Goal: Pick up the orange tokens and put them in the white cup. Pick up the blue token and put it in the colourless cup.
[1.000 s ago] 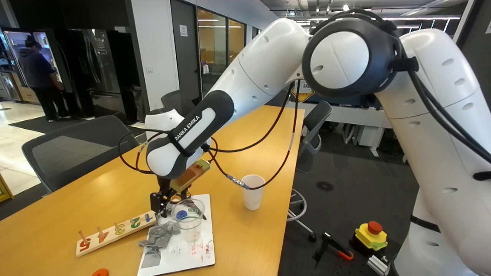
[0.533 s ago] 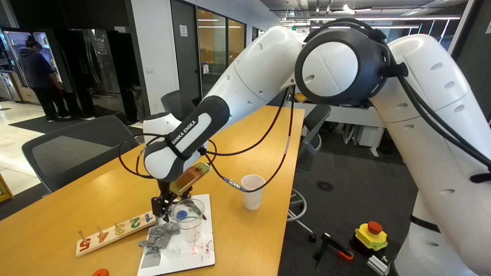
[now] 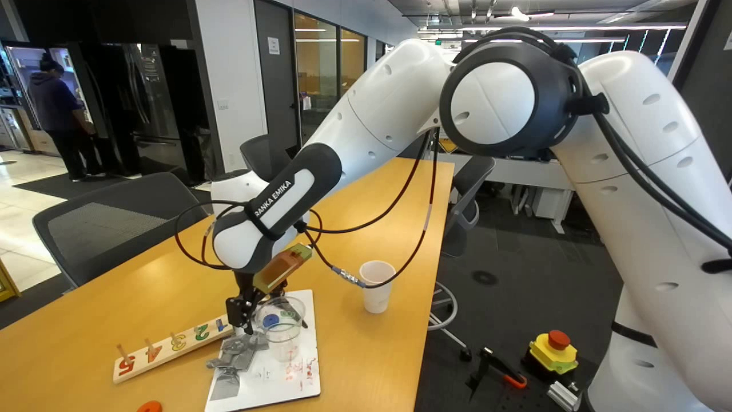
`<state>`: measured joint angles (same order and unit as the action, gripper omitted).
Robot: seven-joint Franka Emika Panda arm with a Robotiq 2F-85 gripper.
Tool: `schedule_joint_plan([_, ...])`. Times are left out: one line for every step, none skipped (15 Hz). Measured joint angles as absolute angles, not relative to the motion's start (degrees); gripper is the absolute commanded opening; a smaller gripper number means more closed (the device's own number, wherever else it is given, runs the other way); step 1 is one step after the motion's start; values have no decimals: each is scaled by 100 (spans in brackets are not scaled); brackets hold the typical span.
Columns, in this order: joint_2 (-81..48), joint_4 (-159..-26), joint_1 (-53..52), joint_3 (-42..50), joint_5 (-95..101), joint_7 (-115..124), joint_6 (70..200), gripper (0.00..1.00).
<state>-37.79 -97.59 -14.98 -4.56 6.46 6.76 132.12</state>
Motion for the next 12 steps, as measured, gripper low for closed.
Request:
schedule_joint_plan([-3779, -9763, -1497, -464, 646, 647, 13203, 100])
schedule_joint_plan([-3779, -9767, -1497, -471, 646, 615, 13199, 100])
schedule_joint_plan([-3779, -9772, -1497, -480, 646, 577, 13196, 100])
schedule_joint_plan([-3780, -9778, -1497, -490, 646, 542, 13193, 100])
schedule_joint_plan([-3782, -9782, -1497, -499, 646, 516, 13192, 100])
schedule_joint_plan([-3786, -9782, -1497, -506, 646, 488, 13191, 100])
schedule_joint_plan([-3793, -9782, -1497, -510, 646, 464, 13191, 100])
schedule_joint_plan([-3801, -9782, -1497, -510, 646, 438, 13191, 100])
schedule_joint_plan([-3812, -9782, -1495, -510, 646, 415, 13191, 100])
schedule_joint_plan([-3822, -9782, -1493, -510, 646, 392, 13191, 100])
schedule_joint_plan([-3832, -9782, -1490, -510, 646, 369, 13191, 100])
schedule_joint_plan([-3842, -9782, -1486, -510, 646, 352, 13192, 100])
